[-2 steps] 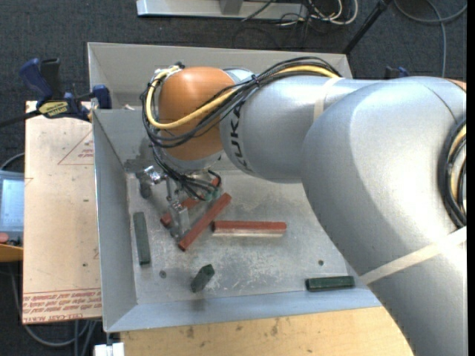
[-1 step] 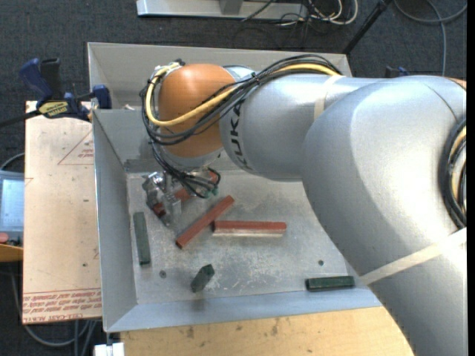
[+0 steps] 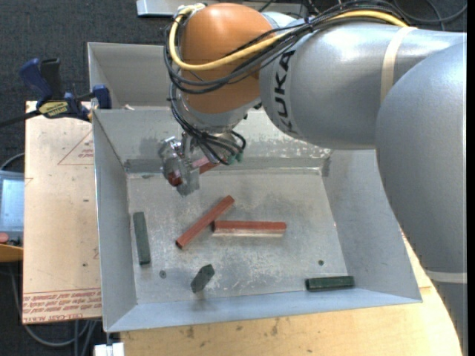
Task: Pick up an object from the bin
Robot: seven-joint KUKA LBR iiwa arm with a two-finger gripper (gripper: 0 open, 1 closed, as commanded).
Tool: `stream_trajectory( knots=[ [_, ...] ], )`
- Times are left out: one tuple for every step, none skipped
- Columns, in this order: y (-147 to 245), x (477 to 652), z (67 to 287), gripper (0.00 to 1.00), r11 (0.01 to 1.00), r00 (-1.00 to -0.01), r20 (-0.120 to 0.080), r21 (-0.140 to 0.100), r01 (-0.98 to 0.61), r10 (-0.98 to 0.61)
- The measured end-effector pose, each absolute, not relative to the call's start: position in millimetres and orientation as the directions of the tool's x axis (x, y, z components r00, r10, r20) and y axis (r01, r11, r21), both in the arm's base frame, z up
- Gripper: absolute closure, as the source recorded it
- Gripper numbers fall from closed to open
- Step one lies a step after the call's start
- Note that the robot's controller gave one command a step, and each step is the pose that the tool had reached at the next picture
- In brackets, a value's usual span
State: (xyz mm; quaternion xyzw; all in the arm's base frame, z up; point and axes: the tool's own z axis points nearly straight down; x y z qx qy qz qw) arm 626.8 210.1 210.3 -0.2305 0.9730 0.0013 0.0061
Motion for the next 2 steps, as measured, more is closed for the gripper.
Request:
stream_trajectory(
  knots=[
    [240.5, 633.2, 206.5, 1.0, 0.865, -0.865, -0.006, 0.001, -0.501, -0.501],
    [242.7, 642.0, 194.8, 1.0, 0.862, -0.862, -0.005, 0.001, -0.506, -0.506]
  ],
)
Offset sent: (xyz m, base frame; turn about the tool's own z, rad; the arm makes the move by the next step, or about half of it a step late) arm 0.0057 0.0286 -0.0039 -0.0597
